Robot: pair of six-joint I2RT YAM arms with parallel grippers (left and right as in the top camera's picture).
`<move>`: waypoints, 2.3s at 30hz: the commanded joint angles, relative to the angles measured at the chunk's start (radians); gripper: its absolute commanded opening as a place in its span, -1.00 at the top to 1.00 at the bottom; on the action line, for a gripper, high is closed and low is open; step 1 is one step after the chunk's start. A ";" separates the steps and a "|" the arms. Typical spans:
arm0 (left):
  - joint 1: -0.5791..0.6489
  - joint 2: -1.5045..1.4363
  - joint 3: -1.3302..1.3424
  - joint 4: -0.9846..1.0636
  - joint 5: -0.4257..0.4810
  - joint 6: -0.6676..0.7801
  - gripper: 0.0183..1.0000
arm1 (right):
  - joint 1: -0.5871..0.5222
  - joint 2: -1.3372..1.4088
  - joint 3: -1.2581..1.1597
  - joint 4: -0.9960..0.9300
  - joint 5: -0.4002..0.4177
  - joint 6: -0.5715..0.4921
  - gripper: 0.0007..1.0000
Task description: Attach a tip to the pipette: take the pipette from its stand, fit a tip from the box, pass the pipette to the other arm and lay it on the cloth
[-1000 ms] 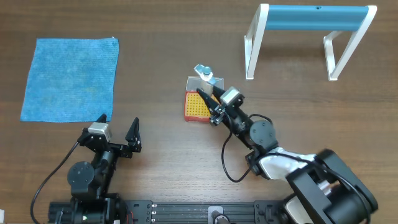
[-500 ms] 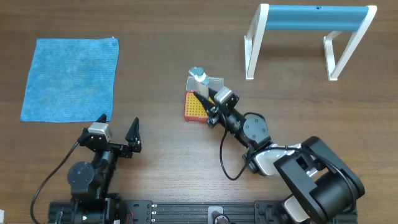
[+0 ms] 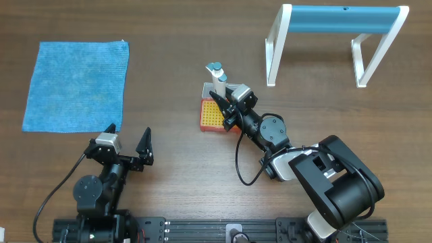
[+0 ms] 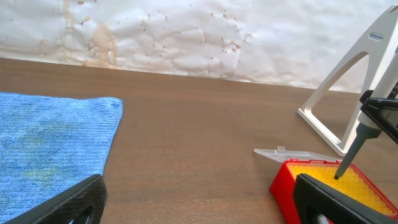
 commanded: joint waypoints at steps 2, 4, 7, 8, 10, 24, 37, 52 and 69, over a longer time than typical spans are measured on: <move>-0.004 -0.006 -0.006 0.003 -0.011 -0.002 -0.93 | -0.003 0.007 0.021 0.010 -0.047 0.018 0.85; -0.004 -0.006 -0.006 0.003 -0.011 -0.002 -0.93 | -0.006 0.008 0.021 0.010 -0.047 0.019 0.85; -0.004 -0.006 -0.006 0.003 -0.011 -0.002 -0.93 | -0.008 0.009 0.020 0.009 -0.047 0.018 0.85; -0.004 -0.006 -0.006 0.003 -0.011 -0.002 -0.93 | -0.009 0.010 0.020 0.009 -0.046 0.018 0.85; -0.004 -0.006 -0.006 0.003 -0.011 -0.002 -0.93 | -0.011 0.012 0.020 0.008 -0.046 0.018 0.85; -0.004 -0.006 -0.006 0.003 -0.011 -0.002 -0.93 | -0.024 0.026 0.021 0.010 -0.047 0.019 0.85; -0.004 -0.006 -0.006 0.003 -0.011 -0.002 -0.93 | -0.019 0.026 0.027 0.009 -0.077 0.019 0.85; -0.004 -0.006 -0.006 0.003 -0.011 -0.002 -0.93 | -0.020 0.066 0.037 0.009 -0.077 0.019 0.85; -0.004 -0.006 -0.006 0.003 -0.011 -0.002 -0.93 | -0.022 0.068 0.029 0.011 -0.077 0.019 0.85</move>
